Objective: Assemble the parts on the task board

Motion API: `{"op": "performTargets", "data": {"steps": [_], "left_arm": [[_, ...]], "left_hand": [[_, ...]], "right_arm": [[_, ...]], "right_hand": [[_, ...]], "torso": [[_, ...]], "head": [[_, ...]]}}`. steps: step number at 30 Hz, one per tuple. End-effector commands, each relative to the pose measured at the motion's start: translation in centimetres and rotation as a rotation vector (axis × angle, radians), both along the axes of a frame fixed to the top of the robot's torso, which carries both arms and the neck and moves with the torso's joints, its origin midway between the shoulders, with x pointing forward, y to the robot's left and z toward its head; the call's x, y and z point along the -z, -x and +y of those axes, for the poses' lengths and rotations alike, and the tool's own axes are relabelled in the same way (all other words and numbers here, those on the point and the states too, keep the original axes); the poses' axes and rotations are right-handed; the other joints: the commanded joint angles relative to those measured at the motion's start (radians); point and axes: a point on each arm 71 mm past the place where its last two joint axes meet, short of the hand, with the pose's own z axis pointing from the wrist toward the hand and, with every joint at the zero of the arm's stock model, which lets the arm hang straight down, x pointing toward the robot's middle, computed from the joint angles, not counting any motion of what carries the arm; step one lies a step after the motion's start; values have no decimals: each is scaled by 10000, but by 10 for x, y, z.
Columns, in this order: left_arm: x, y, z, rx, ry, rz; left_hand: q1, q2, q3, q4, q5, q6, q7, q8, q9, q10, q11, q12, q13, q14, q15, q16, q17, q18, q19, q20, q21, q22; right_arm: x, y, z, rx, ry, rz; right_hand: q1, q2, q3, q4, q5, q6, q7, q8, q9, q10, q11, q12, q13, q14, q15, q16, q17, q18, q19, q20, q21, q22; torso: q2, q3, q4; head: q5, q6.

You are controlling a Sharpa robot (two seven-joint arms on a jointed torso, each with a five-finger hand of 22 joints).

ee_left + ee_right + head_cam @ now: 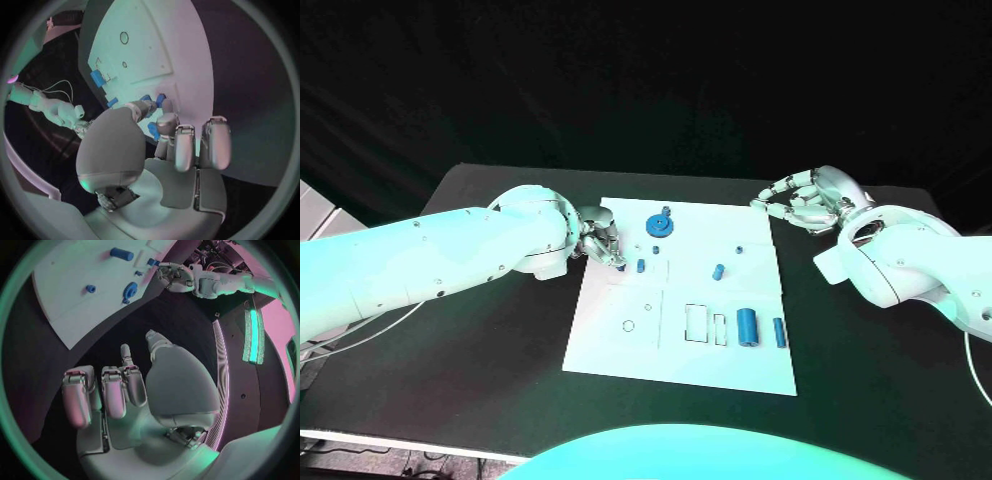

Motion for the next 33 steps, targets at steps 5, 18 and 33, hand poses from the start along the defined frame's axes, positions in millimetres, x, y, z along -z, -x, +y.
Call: {"op": "performTargets", "data": {"steps": [5,18,33], "left_arm": [[2,1,-3,195,-177,225],[4,0,-2,181,-299,357],[9,-2,-5,67,-392,538]], "left_hand": [[24,66,1973,-2020,31,59,21,-33,12,43,6,54,4,842,-56,22,1875,-73,24,-25,26,674],[20,66,1977,-2021,30,61,20,-37,11,47,5,59,13,842,-56,20,1872,-72,19,-26,23,668],[-15,76,1991,-2014,26,74,20,-53,8,68,6,76,50,840,-56,18,1868,-70,10,-30,18,660]], "right_arm": [[-1,0,2,-147,18,-112],[-1,1,1,-144,17,-118],[-1,1,1,-140,14,-121]], "right_hand": [[11,49,13,-34,34,-53,-26,16,-16,320,65,-15,1917,1044,28,0,2567,-68,1029,62,44,2635],[11,49,13,-34,34,-53,-26,16,-16,320,65,-15,1917,1044,28,0,2567,-68,1029,62,44,2635],[11,49,13,-34,34,-53,-26,16,-16,320,65,-15,1917,1044,28,0,2567,-68,1029,62,44,2635]], "torso": [[2,6,-5],[3,10,-6],[11,11,-7]], "head": [[-7,-20],[-28,-6],[-70,-45]]}}
